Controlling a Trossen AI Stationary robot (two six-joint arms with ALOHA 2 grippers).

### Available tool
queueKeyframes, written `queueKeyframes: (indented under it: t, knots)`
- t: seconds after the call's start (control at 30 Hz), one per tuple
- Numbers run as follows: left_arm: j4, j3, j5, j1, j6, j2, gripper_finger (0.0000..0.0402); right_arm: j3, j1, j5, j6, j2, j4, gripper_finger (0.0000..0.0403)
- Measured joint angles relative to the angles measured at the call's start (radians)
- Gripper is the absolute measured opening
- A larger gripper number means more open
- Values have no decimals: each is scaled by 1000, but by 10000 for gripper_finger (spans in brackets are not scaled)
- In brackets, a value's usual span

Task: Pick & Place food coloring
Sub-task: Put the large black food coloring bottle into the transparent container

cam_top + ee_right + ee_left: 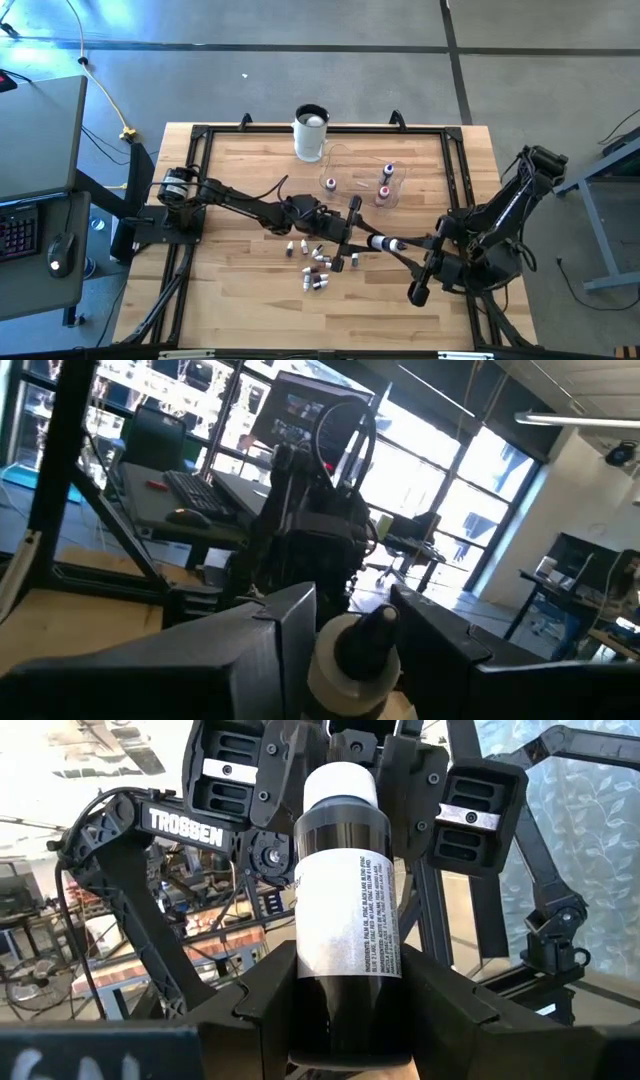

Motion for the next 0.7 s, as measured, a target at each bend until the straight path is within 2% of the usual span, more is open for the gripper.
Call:
queueKeyframes:
  t: [0.27, 0.5, 0.7]
  knots:
    - [47, -2, 55, 0, 7, 1, 147, 0, 30, -12, -25, 0, 13, 124]
    - [58, -2, 58, -2, -3, 1, 147, 0, 5, -166, -53, 0, 49, 123]
    - [55, -2, 53, 0, -3, 1, 147, 0, -28, -176, -53, 0, 58, 123]
